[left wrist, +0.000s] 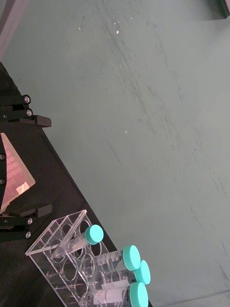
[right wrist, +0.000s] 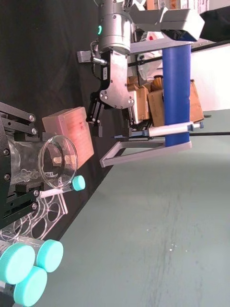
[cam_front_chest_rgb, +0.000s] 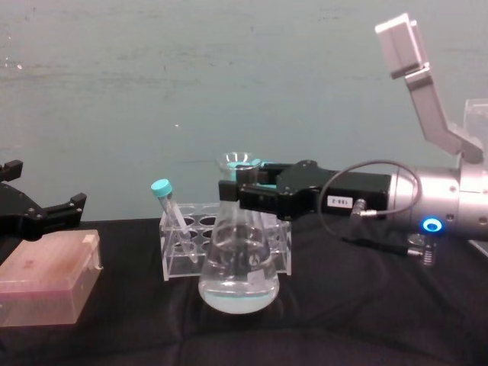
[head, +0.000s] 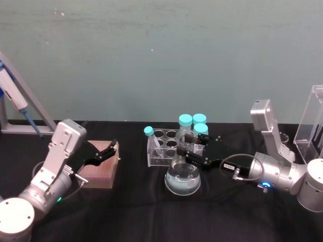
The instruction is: Place the experimental apparatus aside using one hand.
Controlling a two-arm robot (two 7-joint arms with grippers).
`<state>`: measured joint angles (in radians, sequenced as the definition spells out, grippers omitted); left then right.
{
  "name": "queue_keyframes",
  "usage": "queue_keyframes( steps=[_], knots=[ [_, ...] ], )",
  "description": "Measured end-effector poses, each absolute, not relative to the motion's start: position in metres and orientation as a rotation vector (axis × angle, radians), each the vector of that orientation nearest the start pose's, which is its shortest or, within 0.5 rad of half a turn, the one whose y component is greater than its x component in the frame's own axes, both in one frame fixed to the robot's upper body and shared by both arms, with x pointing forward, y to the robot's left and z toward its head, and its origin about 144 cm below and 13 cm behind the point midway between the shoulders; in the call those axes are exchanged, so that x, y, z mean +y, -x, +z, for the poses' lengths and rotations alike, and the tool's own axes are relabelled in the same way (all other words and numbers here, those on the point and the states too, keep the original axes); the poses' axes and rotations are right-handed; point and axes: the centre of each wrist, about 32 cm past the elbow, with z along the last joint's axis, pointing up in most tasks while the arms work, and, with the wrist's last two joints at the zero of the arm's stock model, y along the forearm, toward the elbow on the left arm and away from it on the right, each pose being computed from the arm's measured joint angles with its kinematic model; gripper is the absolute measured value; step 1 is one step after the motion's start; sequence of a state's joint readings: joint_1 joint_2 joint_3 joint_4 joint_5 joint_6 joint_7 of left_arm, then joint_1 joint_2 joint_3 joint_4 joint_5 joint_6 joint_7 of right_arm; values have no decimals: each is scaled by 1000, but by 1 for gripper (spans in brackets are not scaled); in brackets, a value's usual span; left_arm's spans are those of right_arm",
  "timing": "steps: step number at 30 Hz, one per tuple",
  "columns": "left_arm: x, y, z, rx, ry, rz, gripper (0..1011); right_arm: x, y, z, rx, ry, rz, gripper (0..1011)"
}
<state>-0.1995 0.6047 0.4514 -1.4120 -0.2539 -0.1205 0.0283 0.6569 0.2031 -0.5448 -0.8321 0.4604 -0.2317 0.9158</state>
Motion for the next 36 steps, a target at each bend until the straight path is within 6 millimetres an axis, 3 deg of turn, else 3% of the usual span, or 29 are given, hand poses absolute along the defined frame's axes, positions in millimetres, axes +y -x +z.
queue_keyframes(
  steps=[36],
  knots=[
    [310,-489,1140,-285,-304,1248,1000,-255,-572,1169,-31,7,-631,449]
  ],
)
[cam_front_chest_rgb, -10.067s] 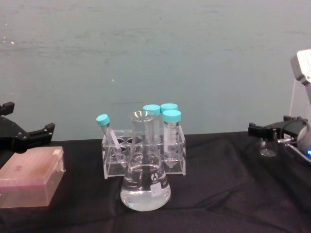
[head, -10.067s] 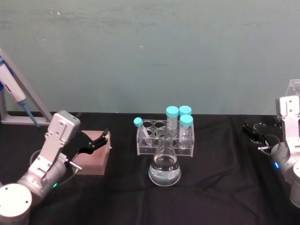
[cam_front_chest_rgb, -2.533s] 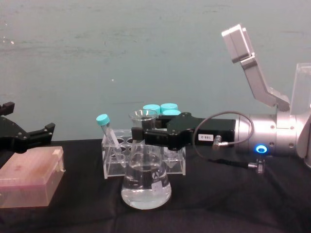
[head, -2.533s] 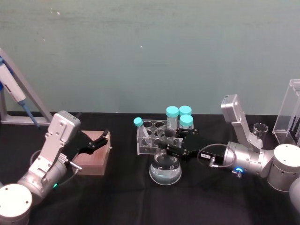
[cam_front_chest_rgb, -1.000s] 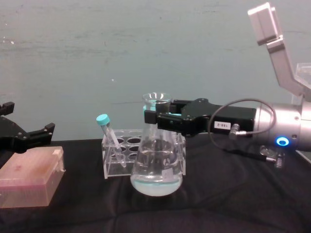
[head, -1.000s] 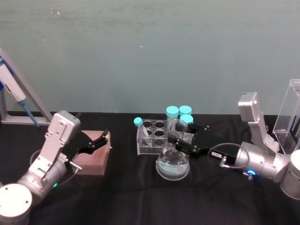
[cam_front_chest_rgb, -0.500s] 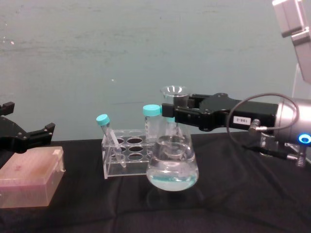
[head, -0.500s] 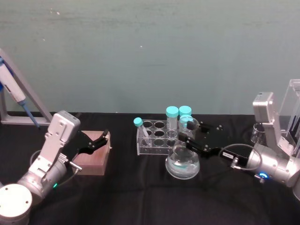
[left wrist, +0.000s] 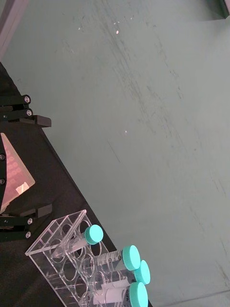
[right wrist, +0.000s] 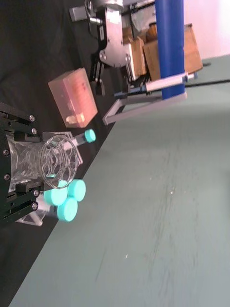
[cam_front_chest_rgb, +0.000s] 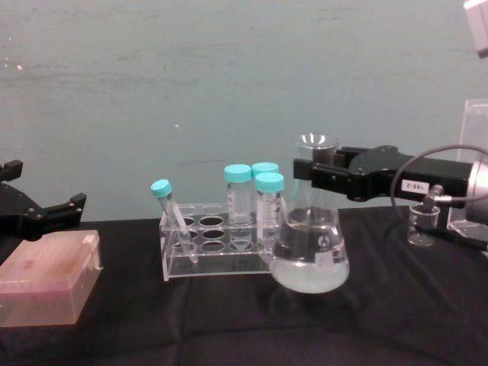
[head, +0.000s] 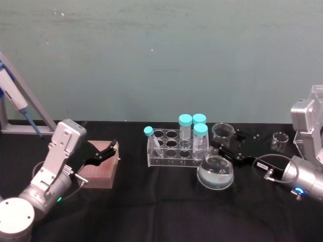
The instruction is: Place the experimental apparatus aside using one hand.
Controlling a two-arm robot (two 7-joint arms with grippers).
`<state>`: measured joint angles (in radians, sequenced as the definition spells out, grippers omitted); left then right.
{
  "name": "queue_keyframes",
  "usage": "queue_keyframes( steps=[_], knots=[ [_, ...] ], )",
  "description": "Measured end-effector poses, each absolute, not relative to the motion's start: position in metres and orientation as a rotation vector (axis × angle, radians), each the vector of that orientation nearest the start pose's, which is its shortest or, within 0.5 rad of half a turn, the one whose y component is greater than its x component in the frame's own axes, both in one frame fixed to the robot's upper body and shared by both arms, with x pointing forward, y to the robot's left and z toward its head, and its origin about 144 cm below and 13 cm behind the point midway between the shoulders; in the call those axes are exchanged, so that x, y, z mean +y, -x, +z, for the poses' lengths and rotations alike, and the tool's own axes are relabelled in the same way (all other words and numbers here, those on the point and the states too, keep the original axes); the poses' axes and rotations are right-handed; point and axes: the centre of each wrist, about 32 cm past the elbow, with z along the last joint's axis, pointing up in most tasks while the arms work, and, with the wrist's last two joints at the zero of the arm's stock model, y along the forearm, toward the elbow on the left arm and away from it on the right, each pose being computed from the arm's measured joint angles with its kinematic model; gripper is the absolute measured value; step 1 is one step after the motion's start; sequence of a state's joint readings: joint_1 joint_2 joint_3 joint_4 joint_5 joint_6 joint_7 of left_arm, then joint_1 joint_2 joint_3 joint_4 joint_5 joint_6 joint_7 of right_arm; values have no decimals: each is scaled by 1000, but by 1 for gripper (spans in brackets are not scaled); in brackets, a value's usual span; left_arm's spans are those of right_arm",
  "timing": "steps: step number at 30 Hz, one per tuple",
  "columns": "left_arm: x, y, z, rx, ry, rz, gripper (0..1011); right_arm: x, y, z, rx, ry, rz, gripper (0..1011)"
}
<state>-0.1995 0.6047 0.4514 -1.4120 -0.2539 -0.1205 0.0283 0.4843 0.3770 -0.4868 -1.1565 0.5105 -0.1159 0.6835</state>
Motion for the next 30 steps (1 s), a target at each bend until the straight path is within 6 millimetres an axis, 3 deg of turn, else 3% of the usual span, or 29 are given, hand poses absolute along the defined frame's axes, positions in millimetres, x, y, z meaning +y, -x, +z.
queue_keyframes(
  steps=[30],
  knots=[
    [310,-489,1140,-285,-304,1248,1000,-280,-556,1167,-8,37,-912,449]
  ],
)
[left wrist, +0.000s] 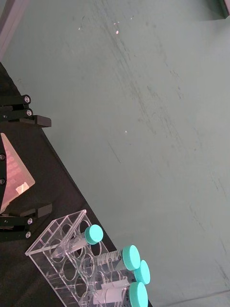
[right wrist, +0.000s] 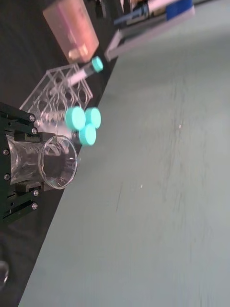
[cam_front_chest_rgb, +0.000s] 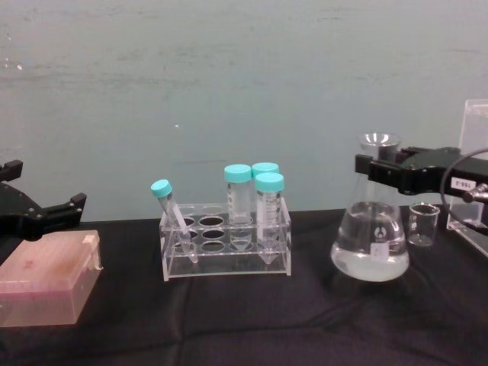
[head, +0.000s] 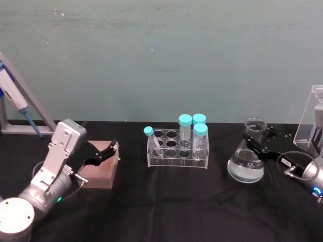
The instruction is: Place the experimental apparatus aside using one hand.
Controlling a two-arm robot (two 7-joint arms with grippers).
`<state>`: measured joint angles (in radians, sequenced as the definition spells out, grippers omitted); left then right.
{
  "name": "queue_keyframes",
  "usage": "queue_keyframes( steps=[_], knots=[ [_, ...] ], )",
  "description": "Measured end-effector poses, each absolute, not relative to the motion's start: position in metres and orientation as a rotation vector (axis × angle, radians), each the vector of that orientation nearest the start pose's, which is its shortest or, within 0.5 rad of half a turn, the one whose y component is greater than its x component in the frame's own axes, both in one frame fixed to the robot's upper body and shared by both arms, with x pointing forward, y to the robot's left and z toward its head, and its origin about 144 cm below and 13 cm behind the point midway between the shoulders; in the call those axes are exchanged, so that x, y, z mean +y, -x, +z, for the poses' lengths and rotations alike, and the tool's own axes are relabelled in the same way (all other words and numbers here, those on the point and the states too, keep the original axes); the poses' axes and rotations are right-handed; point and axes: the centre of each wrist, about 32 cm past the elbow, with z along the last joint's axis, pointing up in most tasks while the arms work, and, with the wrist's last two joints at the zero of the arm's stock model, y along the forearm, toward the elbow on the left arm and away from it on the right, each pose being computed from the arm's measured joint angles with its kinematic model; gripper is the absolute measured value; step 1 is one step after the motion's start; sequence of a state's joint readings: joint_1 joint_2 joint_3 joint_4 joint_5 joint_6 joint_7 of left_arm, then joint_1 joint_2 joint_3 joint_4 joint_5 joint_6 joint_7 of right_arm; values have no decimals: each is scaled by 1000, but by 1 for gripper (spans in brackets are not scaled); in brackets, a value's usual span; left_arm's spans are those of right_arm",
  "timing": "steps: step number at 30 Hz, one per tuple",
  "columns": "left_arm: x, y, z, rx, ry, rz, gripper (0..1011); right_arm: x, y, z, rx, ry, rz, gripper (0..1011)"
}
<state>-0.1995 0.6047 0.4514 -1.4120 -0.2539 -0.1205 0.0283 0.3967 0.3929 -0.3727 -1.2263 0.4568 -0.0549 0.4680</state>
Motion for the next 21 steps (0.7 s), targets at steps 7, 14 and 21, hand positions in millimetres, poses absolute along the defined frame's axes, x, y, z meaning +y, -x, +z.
queue_keyframes(
  steps=[7,14,21],
  knots=[
    [310,-489,1140,-285,-304,1248,1000,-283,-555,1166,-8,51,-997,449],
    [310,-489,1140,-285,-304,1248,1000,-287,-557,1163,-2,63,-1047,449],
    [310,-489,1140,-285,-304,1248,1000,-290,-558,1160,-2,74,-1064,449]
  ],
)
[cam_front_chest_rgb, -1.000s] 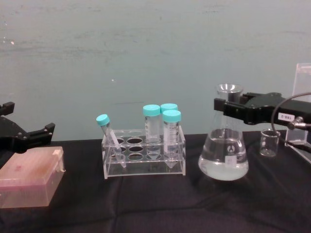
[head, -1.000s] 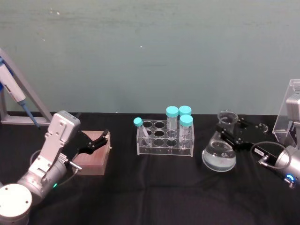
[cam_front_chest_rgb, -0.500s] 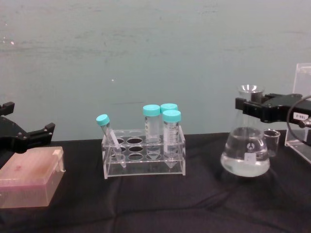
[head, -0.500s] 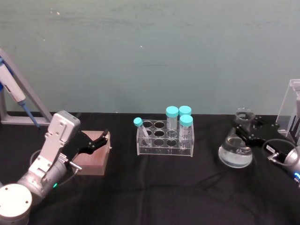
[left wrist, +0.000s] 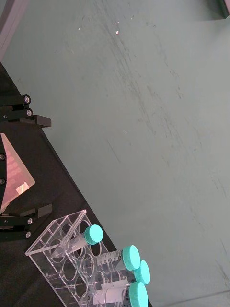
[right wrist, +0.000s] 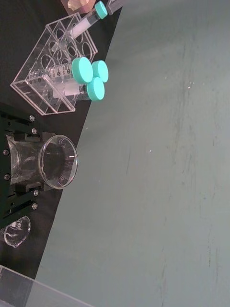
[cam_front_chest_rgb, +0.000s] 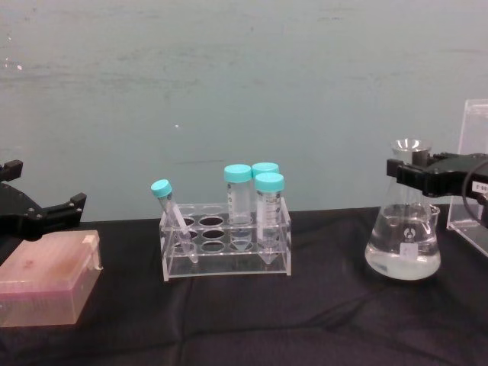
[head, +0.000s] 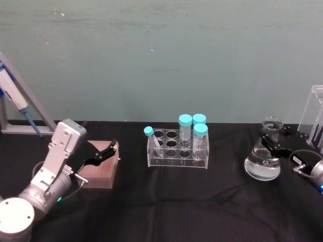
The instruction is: Place the experimental apparatus aside using one hand.
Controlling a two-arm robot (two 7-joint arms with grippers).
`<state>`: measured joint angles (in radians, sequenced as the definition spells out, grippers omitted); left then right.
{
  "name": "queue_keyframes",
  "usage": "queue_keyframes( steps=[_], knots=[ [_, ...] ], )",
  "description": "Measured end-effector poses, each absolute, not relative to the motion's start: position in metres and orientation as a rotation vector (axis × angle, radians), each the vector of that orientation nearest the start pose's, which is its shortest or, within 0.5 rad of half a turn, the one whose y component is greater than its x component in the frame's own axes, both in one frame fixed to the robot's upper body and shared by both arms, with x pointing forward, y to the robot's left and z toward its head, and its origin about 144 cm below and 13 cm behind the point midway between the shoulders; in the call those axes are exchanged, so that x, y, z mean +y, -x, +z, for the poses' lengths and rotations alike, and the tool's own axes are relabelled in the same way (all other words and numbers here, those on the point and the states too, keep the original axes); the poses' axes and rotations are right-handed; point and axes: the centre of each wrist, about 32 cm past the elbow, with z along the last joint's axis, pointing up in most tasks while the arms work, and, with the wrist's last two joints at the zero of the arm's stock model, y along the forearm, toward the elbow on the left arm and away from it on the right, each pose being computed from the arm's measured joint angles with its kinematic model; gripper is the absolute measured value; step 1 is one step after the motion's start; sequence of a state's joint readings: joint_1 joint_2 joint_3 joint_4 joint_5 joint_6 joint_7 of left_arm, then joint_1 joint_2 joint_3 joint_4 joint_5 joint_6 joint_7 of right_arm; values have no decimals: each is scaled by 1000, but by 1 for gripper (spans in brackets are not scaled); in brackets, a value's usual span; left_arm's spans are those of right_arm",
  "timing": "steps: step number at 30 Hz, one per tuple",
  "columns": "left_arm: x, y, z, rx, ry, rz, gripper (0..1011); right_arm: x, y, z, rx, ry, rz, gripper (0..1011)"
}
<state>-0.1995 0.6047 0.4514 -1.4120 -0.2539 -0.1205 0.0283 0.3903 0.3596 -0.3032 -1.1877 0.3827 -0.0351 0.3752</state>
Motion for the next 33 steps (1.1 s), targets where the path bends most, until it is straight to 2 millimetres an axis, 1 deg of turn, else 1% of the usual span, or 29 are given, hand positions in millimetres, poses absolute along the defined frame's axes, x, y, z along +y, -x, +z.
queue_keyframes(
  steps=[16,33],
  knots=[
    [310,-489,1140,-285,-304,1248,1000,-298,-556,1158,8,80,-1100,449],
    [310,-489,1140,-285,-305,1248,1000,-305,-551,1162,13,79,-1135,448]
  ],
)
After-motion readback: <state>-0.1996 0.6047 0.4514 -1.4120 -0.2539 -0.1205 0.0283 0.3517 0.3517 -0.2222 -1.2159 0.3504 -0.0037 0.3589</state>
